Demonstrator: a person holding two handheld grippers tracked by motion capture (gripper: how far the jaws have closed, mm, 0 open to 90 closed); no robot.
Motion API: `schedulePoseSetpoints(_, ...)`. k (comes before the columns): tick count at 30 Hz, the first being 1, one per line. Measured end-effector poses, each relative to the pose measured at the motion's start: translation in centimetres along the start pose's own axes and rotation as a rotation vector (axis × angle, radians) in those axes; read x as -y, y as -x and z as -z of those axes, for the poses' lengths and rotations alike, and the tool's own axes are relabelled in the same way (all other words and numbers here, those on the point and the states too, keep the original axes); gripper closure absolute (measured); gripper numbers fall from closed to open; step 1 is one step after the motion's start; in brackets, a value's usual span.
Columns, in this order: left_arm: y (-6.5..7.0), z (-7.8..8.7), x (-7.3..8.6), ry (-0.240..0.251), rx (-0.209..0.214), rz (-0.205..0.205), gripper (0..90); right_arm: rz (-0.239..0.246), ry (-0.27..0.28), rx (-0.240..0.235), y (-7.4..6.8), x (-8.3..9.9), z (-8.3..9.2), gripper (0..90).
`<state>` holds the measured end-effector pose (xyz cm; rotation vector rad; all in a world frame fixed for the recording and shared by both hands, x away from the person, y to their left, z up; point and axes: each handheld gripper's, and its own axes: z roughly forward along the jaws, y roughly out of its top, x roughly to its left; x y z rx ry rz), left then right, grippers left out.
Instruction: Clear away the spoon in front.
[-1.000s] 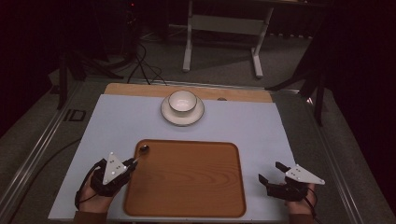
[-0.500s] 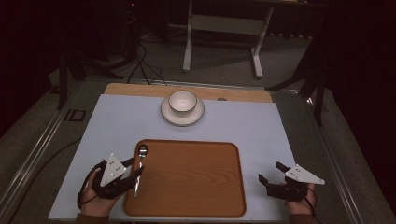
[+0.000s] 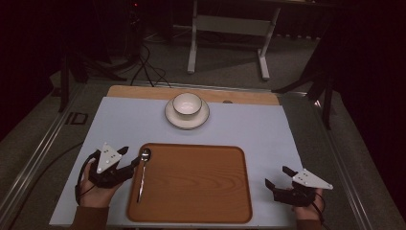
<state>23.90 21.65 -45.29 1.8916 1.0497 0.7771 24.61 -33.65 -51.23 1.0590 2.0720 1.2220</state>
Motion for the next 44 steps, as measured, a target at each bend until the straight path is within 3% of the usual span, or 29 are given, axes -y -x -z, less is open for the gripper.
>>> schedulePoseSetpoints(13,-2.9,-0.3,-0.4,0.028,-0.066,0.048,44.6,0.0,0.0,0.001,0.0,0.0,0.0,14.6)
schedulePoseSetpoints(21,-4.3,-1.1,1.3,0.011,-0.111,0.091,44.4,-0.005,0.003,0.005,0.2,0.0,0.0,14.6)
schedulePoseSetpoints(31,-5.9,-1.3,3.4,0.023,-0.149,0.175,44.5,0.002,0.002,0.009,0.4,0.0,-0.2,14.6)
schedulePoseSetpoints(38,-6.3,-1.7,4.9,0.005,-0.175,0.196,44.3,-0.004,-0.001,0.015,0.8,0.1,-0.3,14.7)
schedulePoseSetpoints(44,-6.4,-2.2,5.3,-0.008,-0.17,0.205,43.8,-0.001,-0.003,0.018,0.8,0.1,-0.5,14.7)
